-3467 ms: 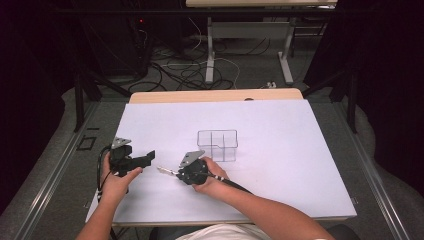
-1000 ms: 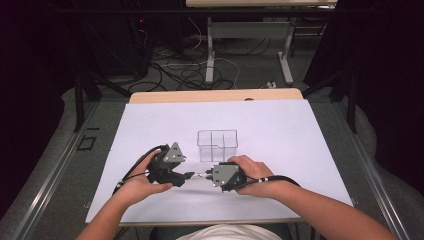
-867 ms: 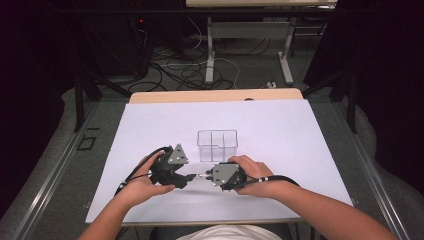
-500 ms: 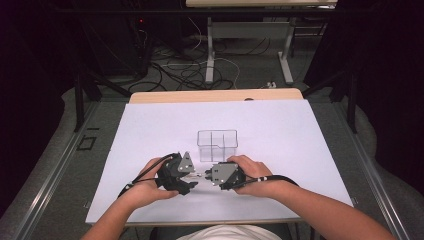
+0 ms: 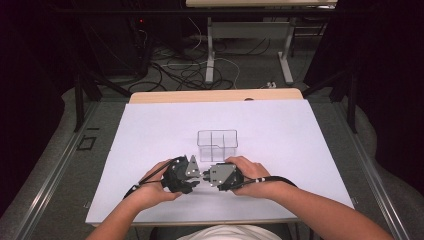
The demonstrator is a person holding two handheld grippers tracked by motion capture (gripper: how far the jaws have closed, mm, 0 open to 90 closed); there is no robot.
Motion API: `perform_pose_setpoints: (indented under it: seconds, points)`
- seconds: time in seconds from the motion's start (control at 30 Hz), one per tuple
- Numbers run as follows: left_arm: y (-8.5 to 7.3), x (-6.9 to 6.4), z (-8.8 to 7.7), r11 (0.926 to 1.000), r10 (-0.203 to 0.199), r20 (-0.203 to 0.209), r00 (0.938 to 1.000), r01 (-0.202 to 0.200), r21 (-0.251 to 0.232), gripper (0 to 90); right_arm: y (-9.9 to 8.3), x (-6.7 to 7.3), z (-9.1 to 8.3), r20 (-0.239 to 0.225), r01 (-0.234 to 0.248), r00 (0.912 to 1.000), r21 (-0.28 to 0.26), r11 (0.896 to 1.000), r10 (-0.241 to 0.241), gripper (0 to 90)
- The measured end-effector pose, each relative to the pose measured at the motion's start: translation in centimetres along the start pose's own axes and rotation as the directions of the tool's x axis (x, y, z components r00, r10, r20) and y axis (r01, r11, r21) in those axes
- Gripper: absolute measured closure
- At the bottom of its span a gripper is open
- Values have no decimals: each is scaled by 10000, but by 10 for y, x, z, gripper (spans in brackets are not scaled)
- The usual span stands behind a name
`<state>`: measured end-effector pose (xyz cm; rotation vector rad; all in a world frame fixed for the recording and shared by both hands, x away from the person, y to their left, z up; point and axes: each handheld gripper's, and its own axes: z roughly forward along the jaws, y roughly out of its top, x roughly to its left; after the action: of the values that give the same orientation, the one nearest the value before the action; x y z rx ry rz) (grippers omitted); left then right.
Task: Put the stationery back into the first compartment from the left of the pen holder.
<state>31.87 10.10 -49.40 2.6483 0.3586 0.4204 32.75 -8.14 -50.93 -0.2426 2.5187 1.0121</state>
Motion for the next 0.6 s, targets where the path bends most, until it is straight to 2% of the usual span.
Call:
perform_pose_setpoints:
  seconds: [0.07, 0.17, 0.37, 0.4, 0.43, 0.47, 0.53, 0.6]
  points:
    - [2, -2, 2, 9997, 219, -65, 9997, -219, 70, 626, 0, -1, 1, 12, 90, 10000, -87, 9999, -90, 798]
    - [3, -3, 4, 9982, 585, -313, 9978, -579, 179, 672, 0, 0, 1, -1, -20, 10000, -17, 10000, 20, 798]
    - [4, -4, 5, 9954, 939, -394, 9948, -931, 235, 732, 1, 0, 1, -84, -64, 9999, -84, 9999, 64, 798]
    - [4, -5, 4, 9936, 1096, -390, 9932, -1085, 306, 736, 1, 0, 1, -81, -62, 9999, -81, 9999, 61, 798]
    - [6, 0, 1, 9769, 2000, -493, 9785, -1953, 872, 741, 2, 0, 1, -89, -90, 9999, -63, 9999, 90, 798]
    - [6, 0, 1, 9718, 2196, -482, 9744, -2141, 987, 744, 2, 0, 1, -105, -81, 9999, -68, 9999, 81, 798]
    - [5, -1, 2, 9748, 2115, -486, 9762, -2071, 823, 751, 2, 0, 2, -119, -35, 9999, -73, 10000, 34, 798]
    - [4, -1, 3, 9736, 2143, -460, 9757, -2096, 901, 755, 2, 0, 2, -131, -49, 9999, -24, 10000, 49, 798]
